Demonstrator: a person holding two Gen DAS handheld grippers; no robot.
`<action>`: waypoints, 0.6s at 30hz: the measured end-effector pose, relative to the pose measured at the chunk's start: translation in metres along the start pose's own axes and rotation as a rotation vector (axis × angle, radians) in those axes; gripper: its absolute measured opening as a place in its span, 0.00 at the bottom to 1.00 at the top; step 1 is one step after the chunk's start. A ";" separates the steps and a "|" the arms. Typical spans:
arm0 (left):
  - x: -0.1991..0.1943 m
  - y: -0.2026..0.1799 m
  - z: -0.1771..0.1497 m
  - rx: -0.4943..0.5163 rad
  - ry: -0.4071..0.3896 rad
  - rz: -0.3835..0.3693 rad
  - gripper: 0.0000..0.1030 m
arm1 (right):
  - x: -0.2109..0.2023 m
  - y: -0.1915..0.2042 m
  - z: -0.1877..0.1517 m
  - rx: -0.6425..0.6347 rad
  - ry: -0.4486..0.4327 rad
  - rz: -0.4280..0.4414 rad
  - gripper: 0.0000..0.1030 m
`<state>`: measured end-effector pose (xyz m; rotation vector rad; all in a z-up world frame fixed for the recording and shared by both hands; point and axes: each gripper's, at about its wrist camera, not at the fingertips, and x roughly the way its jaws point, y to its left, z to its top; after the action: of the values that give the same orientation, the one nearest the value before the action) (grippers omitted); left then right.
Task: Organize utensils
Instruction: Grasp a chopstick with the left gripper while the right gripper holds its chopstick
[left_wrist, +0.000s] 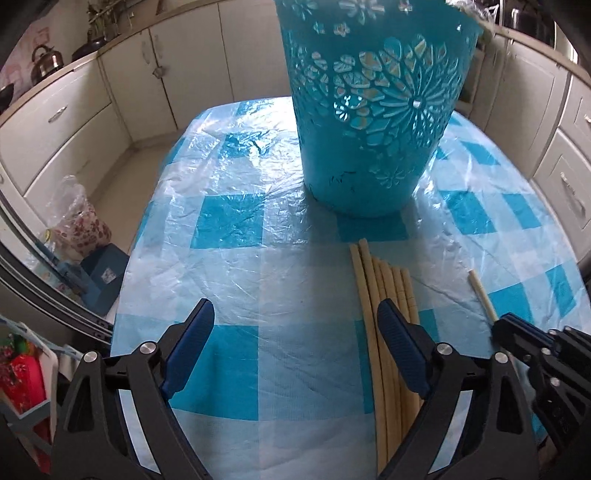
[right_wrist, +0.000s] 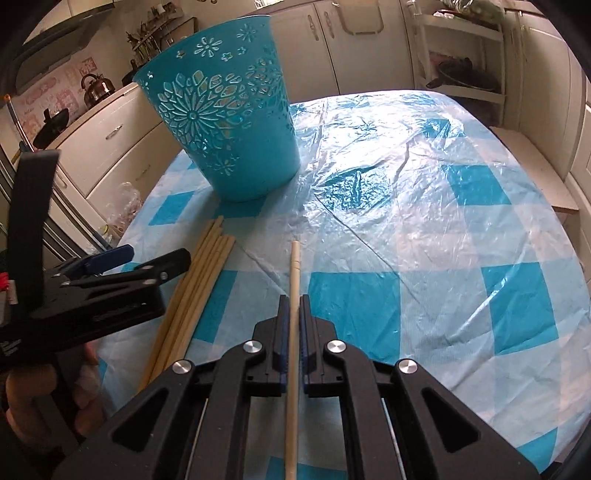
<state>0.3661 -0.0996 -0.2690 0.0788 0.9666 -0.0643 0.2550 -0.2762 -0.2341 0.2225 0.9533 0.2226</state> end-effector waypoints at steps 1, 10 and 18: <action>0.001 0.000 0.000 -0.002 0.004 0.012 0.83 | 0.001 0.000 0.000 0.005 0.002 0.006 0.05; 0.009 -0.001 0.006 0.005 0.029 0.036 0.75 | -0.004 -0.005 -0.002 0.022 0.008 0.027 0.06; 0.015 -0.012 0.023 0.025 0.060 -0.061 0.27 | -0.004 -0.004 0.000 0.021 0.001 0.008 0.06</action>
<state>0.3924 -0.1141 -0.2683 0.0747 1.0285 -0.1312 0.2530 -0.2811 -0.2325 0.2451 0.9566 0.2206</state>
